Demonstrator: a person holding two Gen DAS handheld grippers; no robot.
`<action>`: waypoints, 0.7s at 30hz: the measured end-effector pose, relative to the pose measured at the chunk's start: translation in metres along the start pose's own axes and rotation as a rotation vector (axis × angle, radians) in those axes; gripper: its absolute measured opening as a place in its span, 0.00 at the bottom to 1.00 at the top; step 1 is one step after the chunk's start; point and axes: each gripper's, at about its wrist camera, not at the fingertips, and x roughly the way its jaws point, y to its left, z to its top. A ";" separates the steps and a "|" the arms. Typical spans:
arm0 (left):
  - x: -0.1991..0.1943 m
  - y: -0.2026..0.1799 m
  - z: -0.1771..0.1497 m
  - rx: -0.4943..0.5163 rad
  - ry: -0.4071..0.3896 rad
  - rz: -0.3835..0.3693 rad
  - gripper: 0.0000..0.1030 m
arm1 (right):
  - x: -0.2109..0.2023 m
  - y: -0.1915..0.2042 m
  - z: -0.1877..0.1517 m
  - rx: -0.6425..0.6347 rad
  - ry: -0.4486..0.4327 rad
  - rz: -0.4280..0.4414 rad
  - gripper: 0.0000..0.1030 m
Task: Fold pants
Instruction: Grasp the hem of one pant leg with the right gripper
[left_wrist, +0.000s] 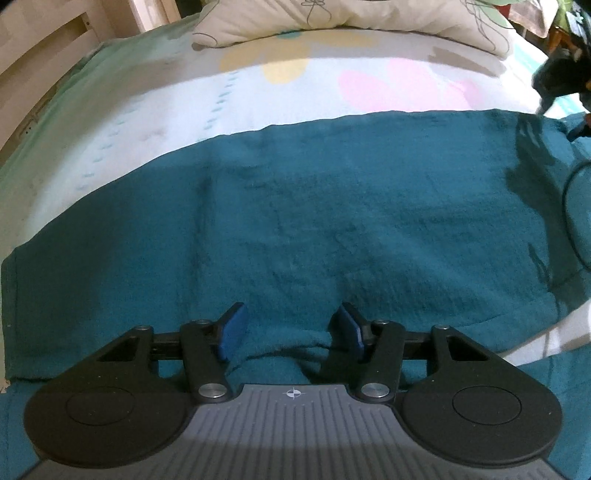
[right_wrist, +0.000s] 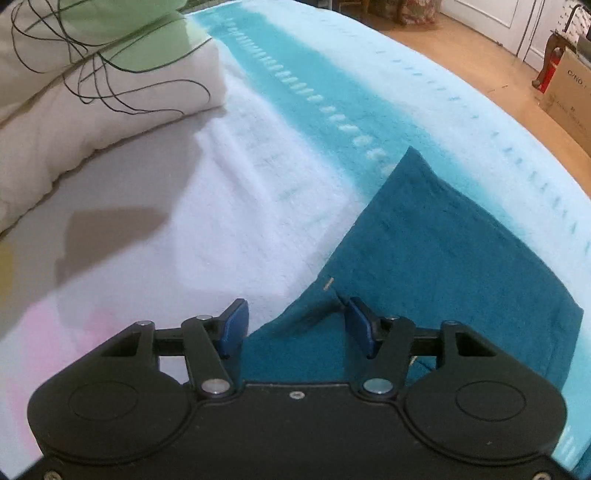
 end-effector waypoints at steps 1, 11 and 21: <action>-0.001 0.002 0.002 -0.003 0.000 -0.009 0.51 | -0.003 -0.002 -0.002 -0.017 0.003 -0.009 0.14; -0.030 0.027 0.027 -0.177 -0.076 -0.186 0.51 | -0.092 -0.101 -0.057 0.039 -0.033 0.247 0.08; -0.014 0.043 0.046 -0.281 -0.036 -0.239 0.51 | -0.102 -0.137 -0.088 0.060 -0.015 0.269 0.09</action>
